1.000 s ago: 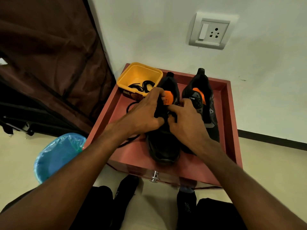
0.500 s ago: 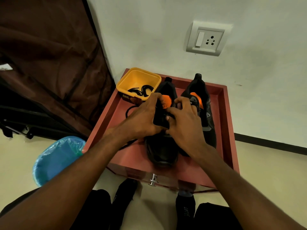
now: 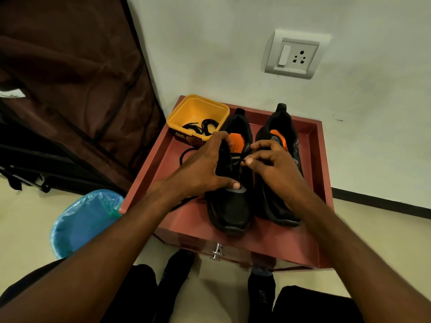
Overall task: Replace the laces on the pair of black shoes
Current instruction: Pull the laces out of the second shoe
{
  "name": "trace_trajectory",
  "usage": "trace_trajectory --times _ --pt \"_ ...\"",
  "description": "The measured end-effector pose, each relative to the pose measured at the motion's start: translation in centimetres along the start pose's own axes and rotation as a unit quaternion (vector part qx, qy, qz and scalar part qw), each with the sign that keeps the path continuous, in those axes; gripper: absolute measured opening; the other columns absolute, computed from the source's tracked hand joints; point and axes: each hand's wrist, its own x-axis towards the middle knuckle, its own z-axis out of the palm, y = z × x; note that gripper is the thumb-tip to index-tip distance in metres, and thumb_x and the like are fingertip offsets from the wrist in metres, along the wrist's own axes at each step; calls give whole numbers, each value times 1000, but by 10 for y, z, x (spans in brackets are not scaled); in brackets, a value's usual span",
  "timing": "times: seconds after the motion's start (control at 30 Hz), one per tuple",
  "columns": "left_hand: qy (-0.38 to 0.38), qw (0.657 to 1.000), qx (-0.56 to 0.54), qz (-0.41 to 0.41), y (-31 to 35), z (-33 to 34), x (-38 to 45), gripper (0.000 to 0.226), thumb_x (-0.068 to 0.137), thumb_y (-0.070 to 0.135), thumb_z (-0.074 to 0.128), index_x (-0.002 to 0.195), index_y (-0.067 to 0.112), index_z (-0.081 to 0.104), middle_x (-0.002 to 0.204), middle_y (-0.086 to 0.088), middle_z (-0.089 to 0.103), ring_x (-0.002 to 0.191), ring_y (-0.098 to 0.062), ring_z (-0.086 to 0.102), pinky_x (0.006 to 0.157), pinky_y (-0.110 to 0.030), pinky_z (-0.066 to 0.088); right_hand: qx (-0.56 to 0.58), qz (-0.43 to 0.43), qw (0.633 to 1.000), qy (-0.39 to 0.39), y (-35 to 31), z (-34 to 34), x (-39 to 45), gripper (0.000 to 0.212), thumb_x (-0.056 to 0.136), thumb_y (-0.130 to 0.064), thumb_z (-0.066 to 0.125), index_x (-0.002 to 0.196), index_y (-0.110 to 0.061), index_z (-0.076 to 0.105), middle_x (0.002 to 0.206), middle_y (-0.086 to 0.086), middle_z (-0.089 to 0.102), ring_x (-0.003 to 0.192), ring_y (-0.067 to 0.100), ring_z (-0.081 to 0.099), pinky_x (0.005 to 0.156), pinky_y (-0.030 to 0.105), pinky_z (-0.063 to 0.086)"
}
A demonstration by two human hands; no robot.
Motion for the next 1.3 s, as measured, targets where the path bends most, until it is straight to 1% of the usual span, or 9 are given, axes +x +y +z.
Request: trace_trajectory --times 0.3,0.5,0.63,0.8,0.93,1.13,1.2,1.27,1.3 --pt "6 1000 -13 19 1 3 2 92 70 31 95 135 33 30 126 10 53 101 -5 62 74 -19 53 -349 -125 929 11 -3 25 6 17 90 -25 73 105 -23 80 144 -6 48 124 22 48 102 50 45" --pt "5 1000 16 3 3 1 0 96 69 39 95 140 31 30 128 14 45 97 -1 53 70 -13 40 82 13 996 32 -8 1 5 10 95 -4 69 96 -5 79 118 -2 61 101 -12 59 85 12 48" --pt "8 1000 12 -2 1 -1 0 95 70 42 94 140 31 29 131 14 44 94 -1 53 66 -12 38 215 76 973 -38 -11 0 -5 18 104 -11 57 95 -10 73 97 1 74 86 12 62 68 23 42" --pt "11 1000 23 15 2 4 1 97 70 39 94 142 27 30 131 11 46 105 -5 54 74 -17 43 -32 -20 999 25 -10 9 2 23 94 -38 74 101 -19 63 73 -1 65 64 8 62 64 26 51" --pt "14 999 21 22 2 5 2 94 71 37 94 141 27 31 129 11 49 108 -9 57 79 -21 50 -276 -96 956 27 1 17 0 25 94 -39 71 116 -28 70 88 -8 72 77 10 68 70 36 58" --pt "14 999 34 24 4 7 3 93 70 37 94 139 28 31 127 10 49 102 -11 58 73 -24 50 -331 -103 934 82 0 19 3 16 98 -25 65 107 -28 78 92 -4 75 83 18 70 73 38 58" --pt "8 999 27 18 4 6 3 94 70 36 94 139 29 31 124 10 49 98 -8 58 69 -22 48 -238 -61 964 99 -2 22 3 14 98 -17 66 96 -20 80 92 -3 74 84 14 67 74 32 53" --pt "3 1000 17 10 5 5 3 94 70 34 95 139 29 31 123 12 49 97 -3 56 69 -19 45 73 70 988 117 -9 16 5 22 101 -16 62 85 -21 77 91 -4 74 91 13 67 82 31 52" --pt "3 1000 16 8 5 4 2 94 71 34 95 139 29 31 121 14 48 96 1 55 68 -16 44 272 129 948 103 -16 9 5 27 103 -17 58 82 -21 73 92 -3 73 96 16 68 87 34 51"
